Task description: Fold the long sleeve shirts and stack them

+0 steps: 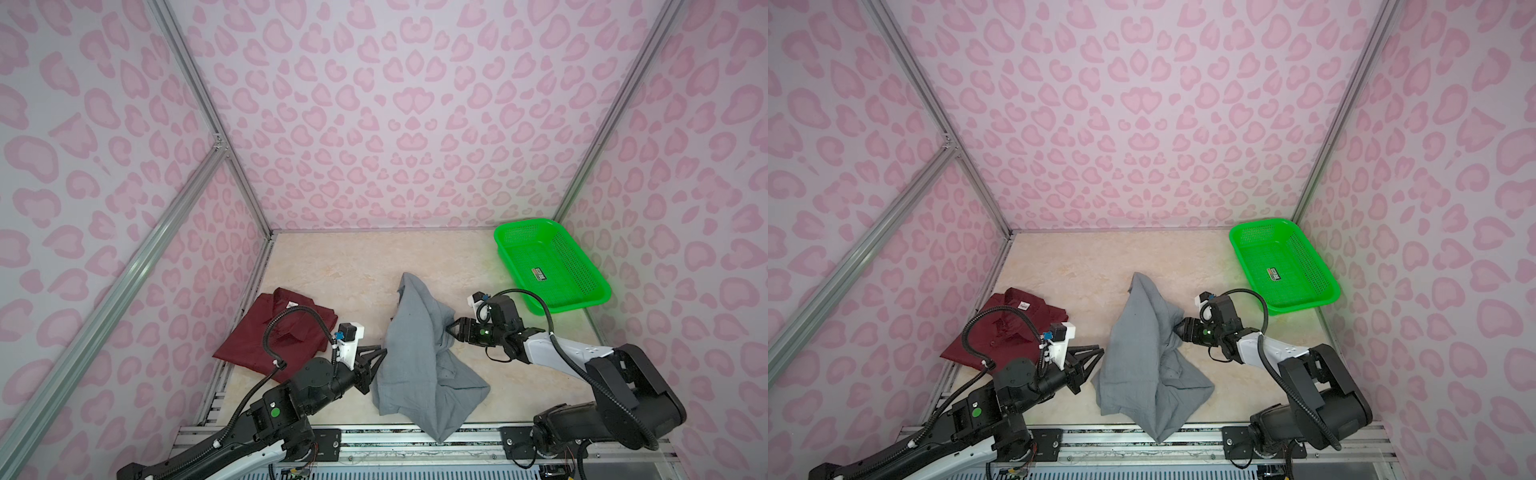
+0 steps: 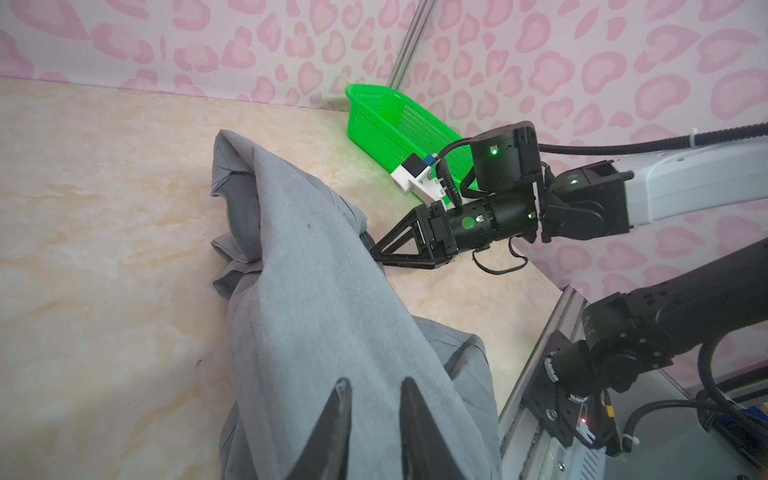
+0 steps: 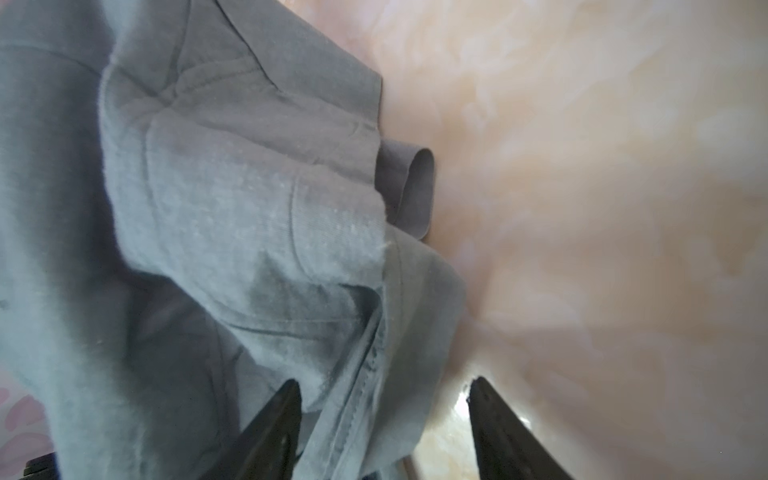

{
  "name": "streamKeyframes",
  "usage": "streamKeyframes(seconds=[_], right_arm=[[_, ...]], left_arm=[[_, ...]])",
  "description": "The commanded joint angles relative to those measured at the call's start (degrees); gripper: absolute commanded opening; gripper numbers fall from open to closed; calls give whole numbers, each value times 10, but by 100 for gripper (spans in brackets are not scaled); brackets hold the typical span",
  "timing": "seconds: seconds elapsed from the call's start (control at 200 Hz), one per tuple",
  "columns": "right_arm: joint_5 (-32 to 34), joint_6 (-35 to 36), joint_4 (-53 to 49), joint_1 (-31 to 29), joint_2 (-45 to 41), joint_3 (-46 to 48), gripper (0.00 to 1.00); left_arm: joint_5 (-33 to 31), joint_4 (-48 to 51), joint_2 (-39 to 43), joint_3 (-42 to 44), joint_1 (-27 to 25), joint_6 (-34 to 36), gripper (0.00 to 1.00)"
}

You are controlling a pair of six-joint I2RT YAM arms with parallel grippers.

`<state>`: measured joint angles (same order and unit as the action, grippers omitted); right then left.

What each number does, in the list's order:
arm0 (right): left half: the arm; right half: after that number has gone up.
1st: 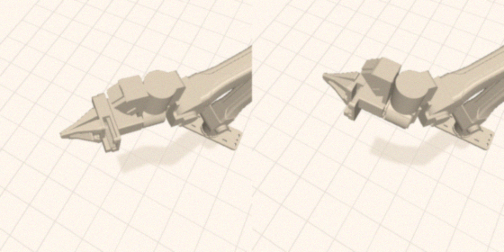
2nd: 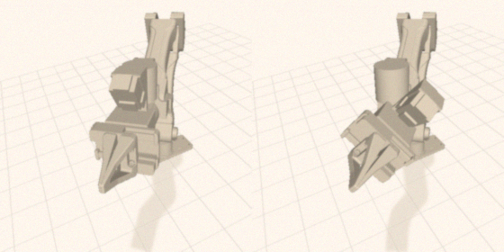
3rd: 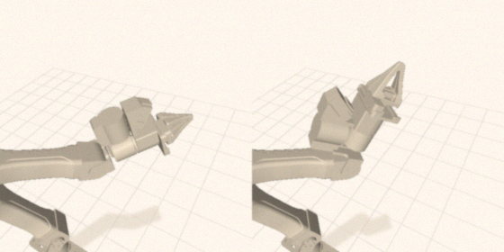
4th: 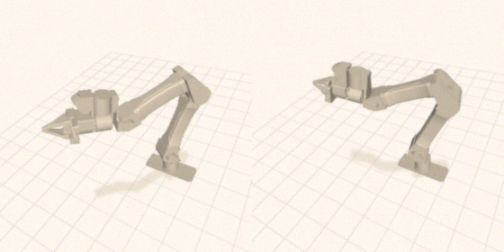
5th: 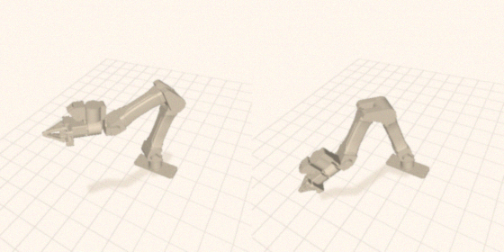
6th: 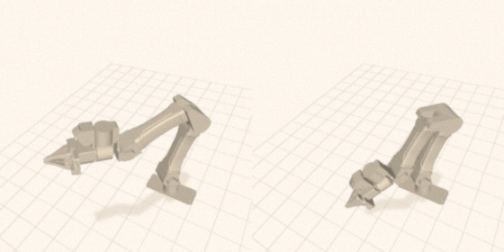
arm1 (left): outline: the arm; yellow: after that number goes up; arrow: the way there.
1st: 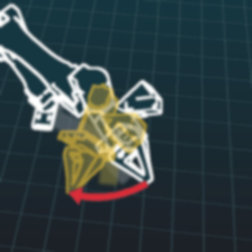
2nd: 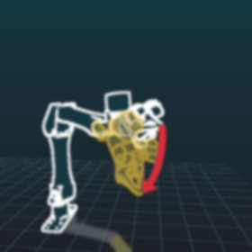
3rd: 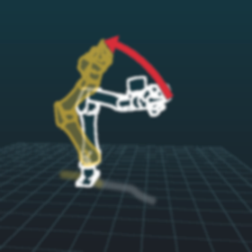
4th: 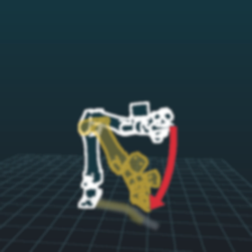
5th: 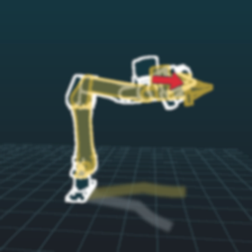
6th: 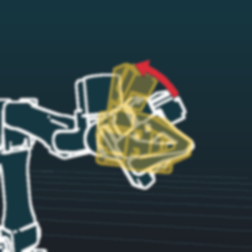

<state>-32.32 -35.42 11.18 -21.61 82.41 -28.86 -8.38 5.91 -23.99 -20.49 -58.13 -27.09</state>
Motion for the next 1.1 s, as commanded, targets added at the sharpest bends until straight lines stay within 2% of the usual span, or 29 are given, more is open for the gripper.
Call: streamKeyframes(seconds=[0.0, 0.135, 0.275, 0.356, 0.466, 0.556, 0.676, 0.816, 0.941, 0.991, 1.016, 1.097], right_arm=[[-17, -20, 99, -11, 34, 6, 62], [-15, -34, 143, -18, 95, 4, 58], [-5, -26, 130, -32, 96, -19, 29], [38, 11, 44, -44, 39, -49, 13], [115, 94, -128, -70, -62, -130, 0], [150, 146, -238, -79, -124, -200, 0], [151, 194, -340, -82, -180, -299, 0], [85, 230, -426, -97, -212, -431, 0], [43, 241, -492, -123, -208, -547, 0], [55, 243, -521, -131, -209, -593, 0], [64, 244, -533, -132, -211, -609, 0], [112, 267, -575, -129, -216, -637, 0]], left_arm=[[-9, -6, -3, -2, 0, -3, 24], [-15, -4, -3, -2, 0, -3, 24], [-21, 2, 0, -2, 1, -2, 24], [-28, 7, 0, 0, 1, -4, 23], [-46, 9, 1, 1, 1, -6, 23], [-66, 3, -2, 6, 0, -8, 24], [-87, -17, -15, 15, 1, -11, 26], [-111, -48, -37, 17, 0, -8, 33], [-169, -60, -63, 12, 2, -7, 35], [-203, -61, -70, 13, 3, -12, 35], [-215, -62, -75, 14, 4, -13, 41], [-215, -69, -93, 17, 14, -10, 44]])
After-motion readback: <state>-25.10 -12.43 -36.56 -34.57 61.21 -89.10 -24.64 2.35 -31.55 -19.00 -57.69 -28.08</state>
